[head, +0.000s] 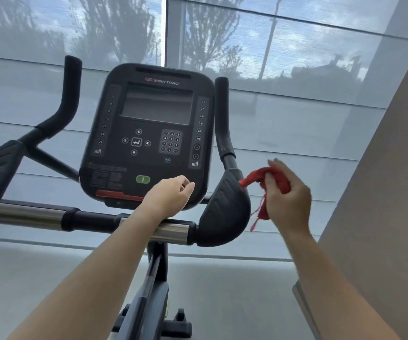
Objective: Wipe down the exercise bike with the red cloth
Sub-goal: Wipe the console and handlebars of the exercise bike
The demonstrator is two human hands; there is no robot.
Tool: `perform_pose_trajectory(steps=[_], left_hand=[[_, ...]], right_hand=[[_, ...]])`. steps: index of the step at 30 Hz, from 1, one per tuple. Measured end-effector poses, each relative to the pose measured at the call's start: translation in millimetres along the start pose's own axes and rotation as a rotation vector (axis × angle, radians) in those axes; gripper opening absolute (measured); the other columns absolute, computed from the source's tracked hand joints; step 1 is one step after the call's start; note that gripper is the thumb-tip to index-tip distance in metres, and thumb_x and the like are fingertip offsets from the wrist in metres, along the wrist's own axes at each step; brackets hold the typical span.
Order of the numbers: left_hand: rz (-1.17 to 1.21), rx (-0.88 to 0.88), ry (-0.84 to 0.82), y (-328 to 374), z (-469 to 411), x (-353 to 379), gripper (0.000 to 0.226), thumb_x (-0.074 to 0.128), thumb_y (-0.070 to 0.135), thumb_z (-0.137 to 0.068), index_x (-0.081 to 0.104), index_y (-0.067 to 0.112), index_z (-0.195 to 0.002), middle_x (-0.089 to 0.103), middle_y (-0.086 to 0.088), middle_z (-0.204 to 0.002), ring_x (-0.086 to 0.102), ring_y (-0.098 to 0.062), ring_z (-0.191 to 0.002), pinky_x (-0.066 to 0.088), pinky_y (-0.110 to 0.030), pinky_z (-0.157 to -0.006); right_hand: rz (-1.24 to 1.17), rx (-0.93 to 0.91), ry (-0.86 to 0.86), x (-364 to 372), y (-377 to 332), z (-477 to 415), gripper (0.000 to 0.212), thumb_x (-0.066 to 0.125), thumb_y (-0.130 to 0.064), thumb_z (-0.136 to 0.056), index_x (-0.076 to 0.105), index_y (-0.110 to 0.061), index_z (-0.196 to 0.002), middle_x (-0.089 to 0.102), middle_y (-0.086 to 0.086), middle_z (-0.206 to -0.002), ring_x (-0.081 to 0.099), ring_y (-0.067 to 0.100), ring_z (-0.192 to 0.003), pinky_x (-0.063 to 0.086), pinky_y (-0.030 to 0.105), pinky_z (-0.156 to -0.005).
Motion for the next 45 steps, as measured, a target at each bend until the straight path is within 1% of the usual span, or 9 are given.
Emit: perform_pose_trajectory(steps=[4, 7, 12, 19, 24, 28, 34, 39, 45], left_hand=[[-0.039, 0.009, -0.01, 2, 1, 1, 0.031, 0.036, 0.042, -0.097, 0.058, 0.021, -0.103, 0.066, 0.004, -0.094, 0.059, -0.019, -0.088, 0.045, -0.033, -0.074], [-0.056, 0.023, -0.016, 3, 0, 1, 0.032, 0.036, 0.043, -0.097, 0.058, 0.021, -0.106, 0.066, 0.004, -0.096, 0.059, -0.018, -0.09, 0.047, -0.034, -0.079], [-0.054, 0.034, -0.008, 2, -1, 2, 0.033, 0.036, 0.043, -0.096, 0.058, 0.021, -0.108, 0.065, 0.007, -0.093, 0.058, -0.016, -0.09, 0.048, -0.035, -0.08], [-0.054, 0.04, -0.047, 3, -4, 7, 0.032, 0.037, 0.044, -0.096, 0.058, 0.022, -0.108, 0.064, 0.007, -0.092, 0.058, -0.015, -0.087, 0.047, -0.032, -0.076], [-0.074, 0.052, -0.019, 4, -2, 5, 0.032, 0.038, 0.043, -0.096, 0.059, 0.022, -0.106, 0.061, 0.008, -0.088, 0.057, -0.015, -0.087, 0.047, -0.033, -0.077], [-0.08, 0.053, -0.021, 4, -2, 6, 0.031, 0.038, 0.043, -0.096, 0.059, 0.022, -0.105, 0.063, 0.007, -0.089, 0.058, -0.016, -0.086, 0.047, -0.033, -0.076], [-0.07, 0.03, -0.039, 3, -4, 6, 0.031, 0.038, 0.044, -0.096, 0.059, 0.022, -0.103, 0.065, 0.006, -0.092, 0.056, -0.015, -0.086, 0.042, -0.031, -0.073], [-0.069, 0.04, -0.032, 1, -4, 8, 0.03, 0.038, 0.043, -0.096, 0.058, 0.022, -0.104, 0.059, 0.011, -0.085, 0.055, -0.014, -0.084, 0.039, -0.029, -0.071], [-0.071, 0.051, -0.032, 4, 0, 5, 0.029, 0.038, 0.042, -0.096, 0.058, 0.022, -0.104, 0.06, 0.01, -0.087, 0.056, -0.014, -0.085, 0.04, -0.03, -0.073]], right_hand=[[0.391, -0.383, -0.24, -1, -11, -14, 0.027, 0.064, -0.01, -0.084, 0.068, -0.018, -0.109, 0.06, -0.002, -0.127, 0.056, 0.017, -0.117, 0.042, 0.027, -0.099], [0.397, -0.356, -0.405, 37, -5, 6, 0.023, 0.065, -0.015, -0.082, 0.07, -0.02, -0.105, 0.062, -0.005, -0.121, 0.055, 0.014, -0.114, 0.034, 0.01, -0.094], [0.232, -0.149, -0.173, 54, 3, 10, 0.022, 0.075, -0.031, -0.072, 0.063, -0.033, -0.09, 0.058, -0.032, -0.1, 0.055, 0.003, -0.094, 0.036, 0.002, -0.072], [0.164, -0.142, -0.047, 42, 16, 57, 0.031, 0.07, -0.024, -0.081, 0.066, -0.025, -0.112, 0.06, -0.007, -0.128, 0.055, 0.006, -0.116, 0.043, 0.017, -0.095], [0.108, -0.007, -0.014, 47, 13, 39, 0.029, 0.067, -0.026, -0.084, 0.066, -0.021, -0.113, 0.06, -0.002, -0.128, 0.054, 0.012, -0.119, 0.037, 0.013, -0.095], [0.09, -0.056, 0.06, 46, 17, 79, 0.035, 0.064, -0.027, -0.086, 0.059, -0.025, -0.121, 0.051, -0.002, -0.138, 0.047, 0.009, -0.125, 0.04, 0.018, -0.097], [0.023, 0.081, 0.018, 44, 14, 34, 0.014, 0.064, -0.029, -0.086, 0.068, -0.023, -0.098, 0.066, -0.012, -0.104, 0.06, 0.01, -0.105, 0.041, 0.014, -0.087], [-0.009, -0.034, 0.119, 45, 21, 77, 0.021, 0.067, -0.023, -0.085, 0.068, -0.023, -0.106, 0.062, -0.009, -0.121, 0.054, 0.001, -0.112, 0.043, 0.015, -0.094], [-0.007, 0.076, 0.002, 42, 16, 32, 0.015, 0.067, -0.023, -0.085, 0.071, -0.023, -0.099, 0.066, -0.015, -0.101, 0.059, 0.003, -0.101, 0.035, -0.003, -0.08]])
Point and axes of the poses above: each hand's wrist, its own z-axis away from the middle knuckle, its own x-axis out of the palm, y = z × x, the point moved 3 cm from there along -z, towards the middle knuckle
